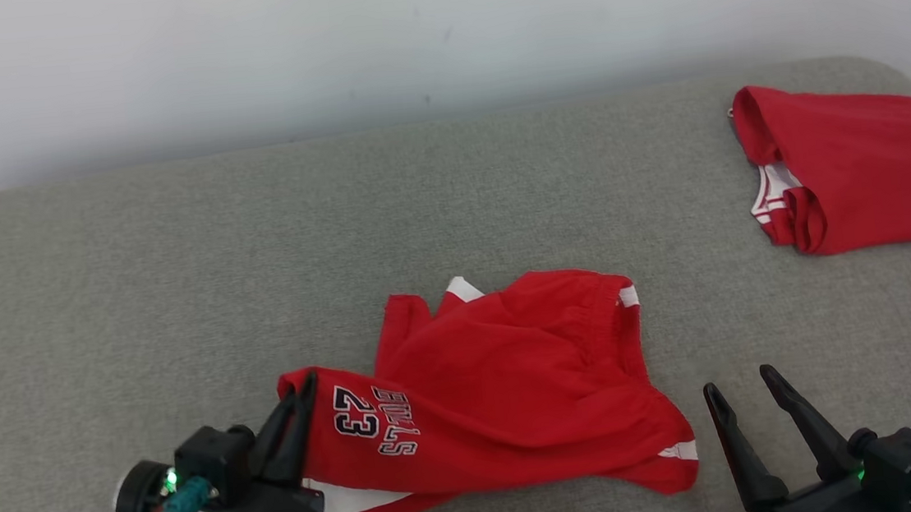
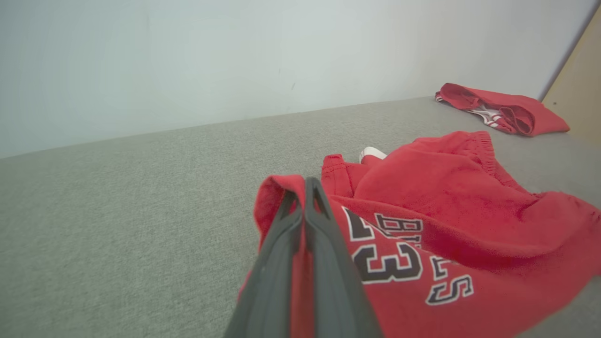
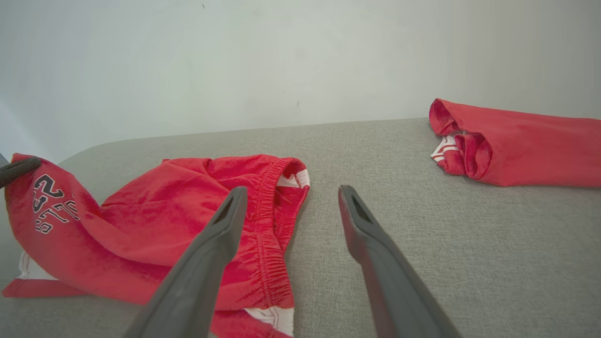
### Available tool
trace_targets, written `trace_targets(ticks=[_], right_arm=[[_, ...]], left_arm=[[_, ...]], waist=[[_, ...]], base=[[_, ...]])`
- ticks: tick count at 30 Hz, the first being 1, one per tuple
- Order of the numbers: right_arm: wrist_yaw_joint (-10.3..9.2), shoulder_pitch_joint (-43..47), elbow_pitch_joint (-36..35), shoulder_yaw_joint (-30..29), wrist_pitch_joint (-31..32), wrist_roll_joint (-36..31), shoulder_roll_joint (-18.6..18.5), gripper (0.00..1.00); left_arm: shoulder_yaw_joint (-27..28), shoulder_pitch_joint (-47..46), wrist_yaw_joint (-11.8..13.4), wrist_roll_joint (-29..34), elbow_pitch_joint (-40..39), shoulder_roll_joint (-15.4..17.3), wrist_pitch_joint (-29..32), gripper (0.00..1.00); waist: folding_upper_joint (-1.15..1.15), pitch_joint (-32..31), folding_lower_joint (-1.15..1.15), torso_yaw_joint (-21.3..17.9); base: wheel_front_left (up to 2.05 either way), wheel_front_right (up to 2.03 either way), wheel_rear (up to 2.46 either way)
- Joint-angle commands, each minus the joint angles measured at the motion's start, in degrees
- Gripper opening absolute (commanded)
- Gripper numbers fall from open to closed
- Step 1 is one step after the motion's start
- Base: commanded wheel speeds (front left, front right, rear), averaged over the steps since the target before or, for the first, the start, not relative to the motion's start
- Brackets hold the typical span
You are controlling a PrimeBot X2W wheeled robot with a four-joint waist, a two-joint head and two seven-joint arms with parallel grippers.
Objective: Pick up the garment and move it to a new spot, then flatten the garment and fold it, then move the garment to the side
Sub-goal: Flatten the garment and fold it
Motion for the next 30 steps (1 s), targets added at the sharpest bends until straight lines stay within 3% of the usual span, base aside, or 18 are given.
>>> trace_targets(ticks=[1,10,12,13,21,30], right_arm=[[-0.15,-1.0,0.2,-0.1,0.0,-0.2,0.3,1.0],[-0.15,-2.7,0.9,-0.8,0.0,-0.7,1.7,1.0],[-0.15,-2.8,1.0,-0.9,0.0,-0.9,1.9,1.0],[-0.15,-2.8,1.1,-1.0,0.0,-1.0,2.0,1.0],[-0.15,-1.5,1.3,-2.0,0.0,-1.1,2.3,1.0],[-0.15,0.6,0.3,-3.7,0.0,-1.3,2.5,1.0]], left_arm=[[-0.2,-1.0,0.1,-0.4,0.7,0.6,-0.2,0.0],[0.4,-6.9,0.1,-2.3,8.9,2.2,-0.2,0.0],[0.6,-7.3,0.1,-1.9,10.1,1.9,-0.2,0.59],[0.8,-7.2,0.1,-1.6,10.3,1.6,-0.2,1.0],[4.6,-3.4,0.1,-0.1,7.9,0.1,-0.2,1.0],[14.3,5.3,0.1,3.6,-4.9,-2.3,-0.2,1.0]], waist=[[0.0,1.4,0.0,-1.5],[0.0,4.2,0.0,-4.4],[0.0,4.3,0.0,-4.5],[0.0,4.2,0.0,-4.4],[0.0,1.6,0.0,-1.9],[0.0,-1.5,0.0,2.4]], base=[[0.0,0.0,0.0],[0.0,0.0,0.0],[0.0,0.0,0.0],[0.0,0.0,0.0],[0.0,0.0,0.0],[0.0,0.0,0.0]])
